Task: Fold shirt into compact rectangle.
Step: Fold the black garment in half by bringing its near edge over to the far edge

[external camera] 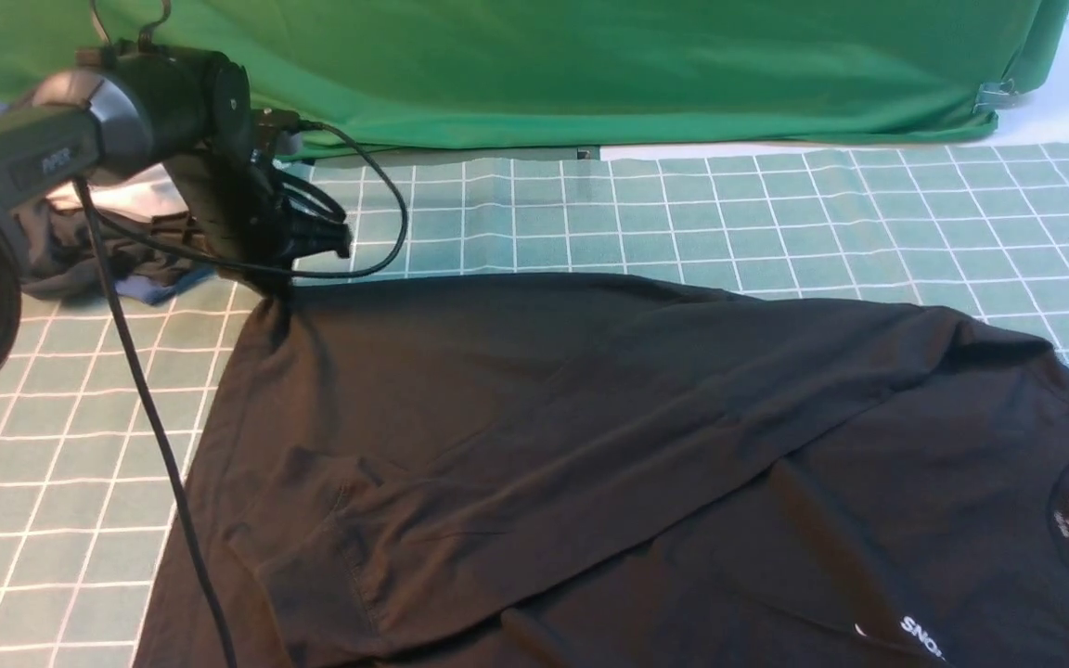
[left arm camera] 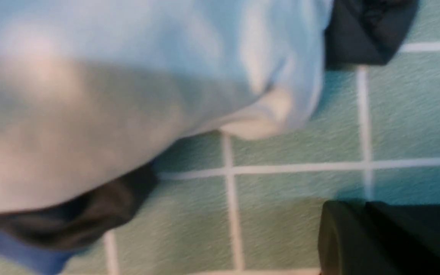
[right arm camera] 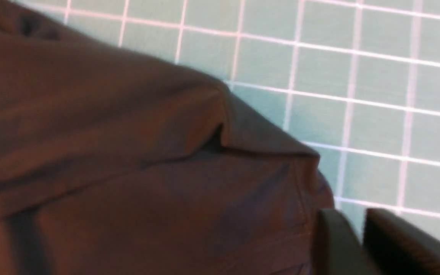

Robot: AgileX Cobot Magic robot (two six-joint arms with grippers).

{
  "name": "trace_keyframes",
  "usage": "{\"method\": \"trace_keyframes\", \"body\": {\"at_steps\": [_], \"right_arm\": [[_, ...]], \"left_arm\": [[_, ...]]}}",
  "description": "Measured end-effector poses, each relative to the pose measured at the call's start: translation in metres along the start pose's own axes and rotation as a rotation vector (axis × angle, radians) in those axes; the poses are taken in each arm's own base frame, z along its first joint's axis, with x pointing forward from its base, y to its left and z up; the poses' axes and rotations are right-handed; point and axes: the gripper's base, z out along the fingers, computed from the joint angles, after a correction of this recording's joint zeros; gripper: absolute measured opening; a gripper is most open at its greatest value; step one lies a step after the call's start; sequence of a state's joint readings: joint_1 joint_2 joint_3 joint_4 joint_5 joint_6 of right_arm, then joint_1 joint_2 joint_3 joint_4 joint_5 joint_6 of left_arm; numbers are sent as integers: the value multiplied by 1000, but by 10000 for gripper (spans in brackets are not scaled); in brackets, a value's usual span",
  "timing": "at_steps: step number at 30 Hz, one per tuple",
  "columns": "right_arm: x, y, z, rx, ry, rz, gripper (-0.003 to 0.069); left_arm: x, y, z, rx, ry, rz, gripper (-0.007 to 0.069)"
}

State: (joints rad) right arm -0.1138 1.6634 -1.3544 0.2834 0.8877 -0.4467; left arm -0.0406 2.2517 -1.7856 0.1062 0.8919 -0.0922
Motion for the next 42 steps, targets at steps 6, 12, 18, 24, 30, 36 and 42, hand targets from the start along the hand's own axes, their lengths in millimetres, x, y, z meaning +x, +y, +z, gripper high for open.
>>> {"method": "trace_keyframes", "body": {"at_steps": [6,12,18,24,30,36,42], "right_arm": [[-29,23,64,-39,15,-170,594],[-54,39,115,-59,17,-240,588],[-45,40,152,-113,157,-242,435],[-50,38,155,-97,126,-220,64],[-78,34,143,-37,-39,-188,24],[-97,29,138,16,-176,-172,153],[-102,28,137,29,-202,-173,437]], "left_arm": [[-7,5,-36,-18,-88,-2,32],[-8,6,-38,-19,-98,-2,32],[-8,6,-38,-21,-98,-1,32],[-10,8,-38,-42,-116,-16,32],[-22,15,-47,-68,-198,-38,32],[-33,15,-52,-58,-307,-33,47],[-36,15,-54,-54,-344,-31,193]]}}
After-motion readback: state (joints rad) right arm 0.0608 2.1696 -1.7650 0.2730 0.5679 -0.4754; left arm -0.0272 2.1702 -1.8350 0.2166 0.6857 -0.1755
